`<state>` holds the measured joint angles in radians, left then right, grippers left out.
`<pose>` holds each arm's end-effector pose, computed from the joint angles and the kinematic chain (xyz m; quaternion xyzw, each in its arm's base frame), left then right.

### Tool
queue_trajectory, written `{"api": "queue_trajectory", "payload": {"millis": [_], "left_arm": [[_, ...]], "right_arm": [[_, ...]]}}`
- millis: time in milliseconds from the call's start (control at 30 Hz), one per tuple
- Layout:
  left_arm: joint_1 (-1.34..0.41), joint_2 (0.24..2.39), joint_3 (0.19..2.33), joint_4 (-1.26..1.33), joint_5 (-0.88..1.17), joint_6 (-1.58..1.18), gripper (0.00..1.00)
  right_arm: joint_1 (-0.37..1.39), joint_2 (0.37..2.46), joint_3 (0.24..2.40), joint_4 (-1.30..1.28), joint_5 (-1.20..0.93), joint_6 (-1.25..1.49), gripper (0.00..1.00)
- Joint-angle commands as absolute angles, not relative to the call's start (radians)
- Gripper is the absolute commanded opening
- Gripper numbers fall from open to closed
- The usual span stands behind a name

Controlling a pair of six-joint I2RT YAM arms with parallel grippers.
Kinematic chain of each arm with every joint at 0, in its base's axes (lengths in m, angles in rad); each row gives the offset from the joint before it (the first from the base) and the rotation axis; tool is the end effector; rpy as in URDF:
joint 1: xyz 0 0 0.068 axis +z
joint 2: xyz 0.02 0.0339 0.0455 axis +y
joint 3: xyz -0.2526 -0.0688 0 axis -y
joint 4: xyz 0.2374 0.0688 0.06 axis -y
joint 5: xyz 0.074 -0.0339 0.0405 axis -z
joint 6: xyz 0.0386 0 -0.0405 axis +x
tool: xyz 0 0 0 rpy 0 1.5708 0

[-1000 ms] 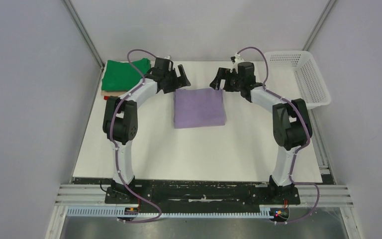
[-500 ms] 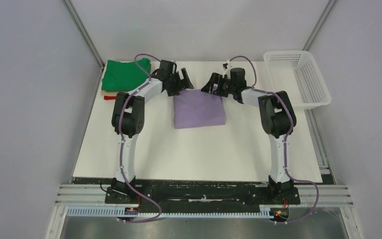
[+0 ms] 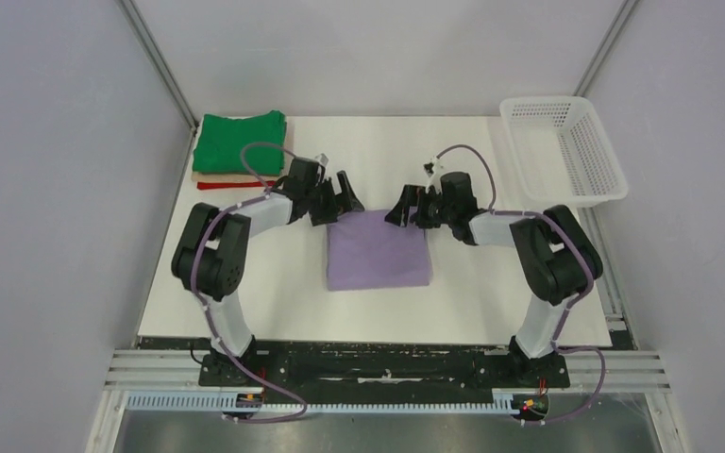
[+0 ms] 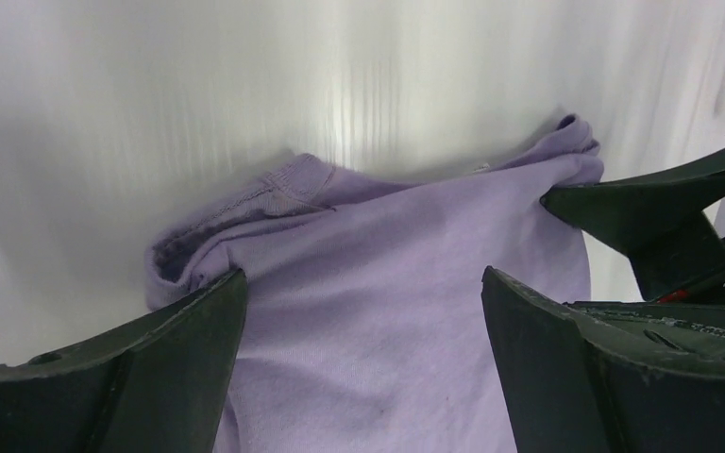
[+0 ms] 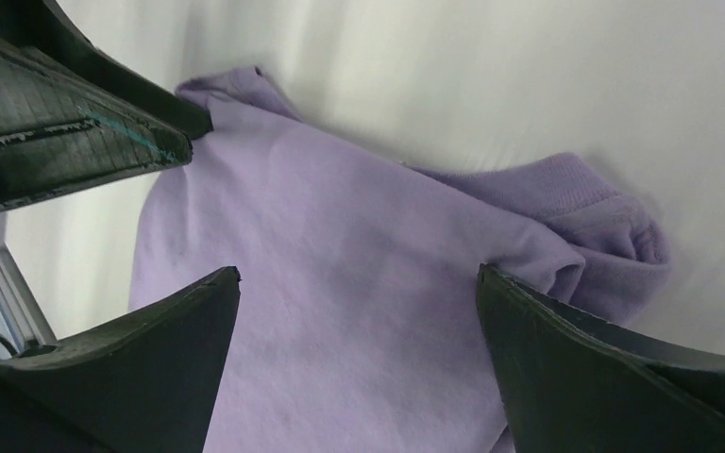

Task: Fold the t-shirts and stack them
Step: Smooth out wrinkles on the folded tshirt, then put the neatly folded tshirt into the corner of the board with the left arm

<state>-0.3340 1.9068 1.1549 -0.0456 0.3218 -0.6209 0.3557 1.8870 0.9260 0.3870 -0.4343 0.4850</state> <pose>0.3691 -0.1410 0.1545 -0.0709 0.9135 -0.3028 0.2624 0.3461 0.1459 0.1341 -0.0474 0.8626 0.3633 0.3489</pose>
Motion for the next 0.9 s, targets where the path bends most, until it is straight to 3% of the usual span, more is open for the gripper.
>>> {"api": "queue_trajectory", "payload": {"millis": [0, 433, 667, 867], "left_arm": [[-0.402, 1.722, 0.959, -0.153, 0.250, -0.647, 1.00], [-0.485, 1.307, 0.845, -0.291, 0.057, -0.683, 1.00], [-0.504, 1.246, 0.730, -0.330, 0.027, -0.717, 1.00], [-0.565, 1.307, 0.707, -0.316, -0.074, -0.758, 1.00]], "right_arm": [[0.409, 1.743, 0.769, 0.192, -0.325, 0.438, 0.98], [0.487, 1.344, 0.722, 0.064, -0.175, 0.407, 0.98], [0.479, 1.086, 0.570, 0.010, 0.159, 0.495, 0.98], [0.476, 0.933, 0.451, -0.016, 0.299, 0.485, 0.98]]}}
